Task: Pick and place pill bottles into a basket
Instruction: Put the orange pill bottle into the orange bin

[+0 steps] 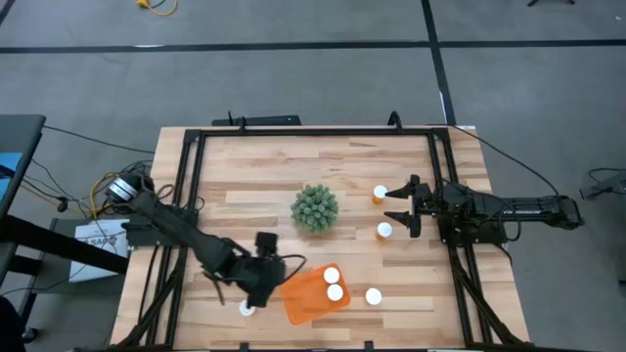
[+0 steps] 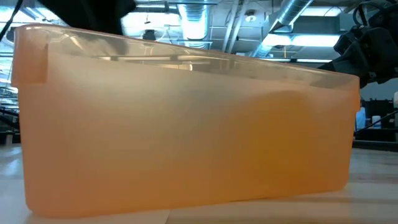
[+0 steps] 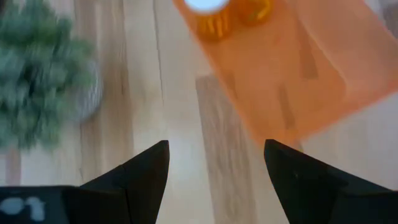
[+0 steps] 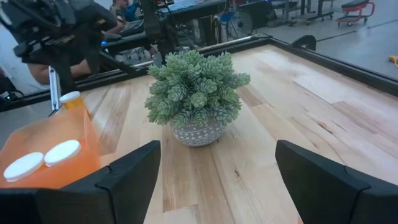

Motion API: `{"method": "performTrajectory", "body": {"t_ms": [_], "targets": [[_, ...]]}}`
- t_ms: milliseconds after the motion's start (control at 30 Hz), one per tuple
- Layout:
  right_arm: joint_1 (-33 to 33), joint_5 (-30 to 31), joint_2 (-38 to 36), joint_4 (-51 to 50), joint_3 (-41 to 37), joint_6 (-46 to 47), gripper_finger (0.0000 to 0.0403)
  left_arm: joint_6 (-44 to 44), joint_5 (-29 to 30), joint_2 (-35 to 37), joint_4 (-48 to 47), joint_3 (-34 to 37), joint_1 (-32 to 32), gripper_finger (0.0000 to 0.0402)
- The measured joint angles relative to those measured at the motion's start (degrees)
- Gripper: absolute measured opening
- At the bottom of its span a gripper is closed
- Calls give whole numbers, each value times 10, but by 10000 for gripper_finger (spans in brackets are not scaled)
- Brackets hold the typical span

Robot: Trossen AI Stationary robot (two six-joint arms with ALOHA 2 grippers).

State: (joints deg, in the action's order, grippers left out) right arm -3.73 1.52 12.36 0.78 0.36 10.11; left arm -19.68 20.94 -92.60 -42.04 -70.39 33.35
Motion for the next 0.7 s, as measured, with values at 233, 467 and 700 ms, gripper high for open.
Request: {"method": "performTrajectory", "body": {"t_ms": [233,467,700], "targets": [[0,0,0,0,0,0,311,-169,10,93,-9,73,61,253],[0,0,0,0,0,0,311,-261,-17,84,-11,97,122,253],[0,0,0,0,0,0,311,-313,-7,60,-20,98,170,253]]}}
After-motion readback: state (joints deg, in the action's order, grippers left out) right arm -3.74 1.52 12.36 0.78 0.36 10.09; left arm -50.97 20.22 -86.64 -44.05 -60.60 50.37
